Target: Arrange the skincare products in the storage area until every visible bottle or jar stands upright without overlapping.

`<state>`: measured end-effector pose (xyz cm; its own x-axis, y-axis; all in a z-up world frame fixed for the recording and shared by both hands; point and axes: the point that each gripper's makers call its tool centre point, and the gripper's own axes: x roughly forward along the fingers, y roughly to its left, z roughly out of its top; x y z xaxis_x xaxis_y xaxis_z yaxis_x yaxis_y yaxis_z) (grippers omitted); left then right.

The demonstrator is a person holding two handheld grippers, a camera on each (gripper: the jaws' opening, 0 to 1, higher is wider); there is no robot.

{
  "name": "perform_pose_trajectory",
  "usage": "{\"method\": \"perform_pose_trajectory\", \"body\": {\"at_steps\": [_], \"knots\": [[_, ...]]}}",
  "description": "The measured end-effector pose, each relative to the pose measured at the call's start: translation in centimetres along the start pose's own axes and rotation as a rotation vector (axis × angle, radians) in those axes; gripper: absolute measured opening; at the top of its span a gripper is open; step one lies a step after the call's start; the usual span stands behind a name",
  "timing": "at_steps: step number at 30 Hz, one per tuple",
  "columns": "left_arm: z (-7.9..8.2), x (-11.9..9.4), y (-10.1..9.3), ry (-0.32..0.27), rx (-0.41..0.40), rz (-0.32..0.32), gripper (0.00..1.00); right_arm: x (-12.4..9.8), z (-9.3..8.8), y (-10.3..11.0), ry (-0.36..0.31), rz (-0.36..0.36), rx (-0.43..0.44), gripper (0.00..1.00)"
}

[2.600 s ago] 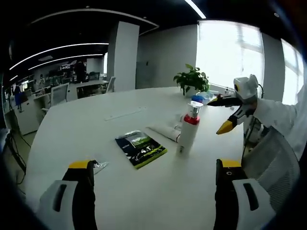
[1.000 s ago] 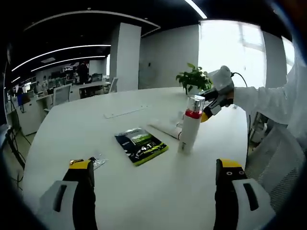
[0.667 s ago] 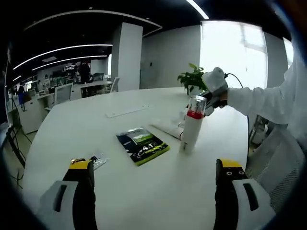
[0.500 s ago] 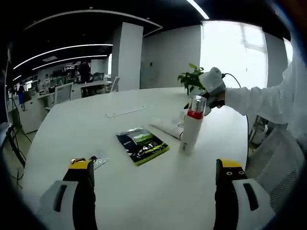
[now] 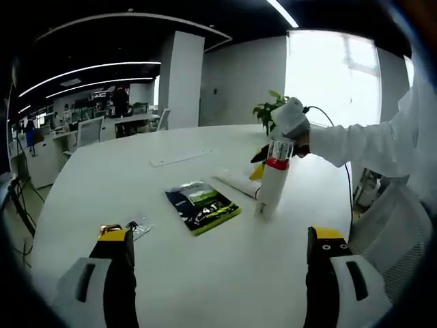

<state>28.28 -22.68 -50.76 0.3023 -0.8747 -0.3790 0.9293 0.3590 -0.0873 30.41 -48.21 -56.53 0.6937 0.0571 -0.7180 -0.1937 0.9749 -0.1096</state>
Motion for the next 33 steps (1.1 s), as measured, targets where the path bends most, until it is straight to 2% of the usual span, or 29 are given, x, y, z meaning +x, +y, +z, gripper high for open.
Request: {"method": "perform_pose_trajectory", "body": {"at_steps": [9,12,17,20,33], "knots": [[0.0,-0.1,-0.1,0.002,-0.004,-0.003,0.99,1.3,-0.5,1.6,0.024,0.046,0.034,0.40],[0.0,0.1,0.0,0.006,-0.007,-0.004,0.99,1.9,-0.9,1.4,0.057,0.045,0.044,0.40],[-0.1,0.0,-0.2,0.005,-0.008,-0.012,0.99,2.5,-1.0,1.5,0.070,0.044,0.064,0.42],[-0.2,-0.1,-0.3,0.006,-0.012,-0.019,0.99,3.0,-1.6,1.4,0.118,0.045,0.061,0.42],[-0.1,-0.1,0.1,0.005,-0.029,-0.004,0.99,4.6,-2.7,1.7,0.166,0.040,0.056,0.47]]}}
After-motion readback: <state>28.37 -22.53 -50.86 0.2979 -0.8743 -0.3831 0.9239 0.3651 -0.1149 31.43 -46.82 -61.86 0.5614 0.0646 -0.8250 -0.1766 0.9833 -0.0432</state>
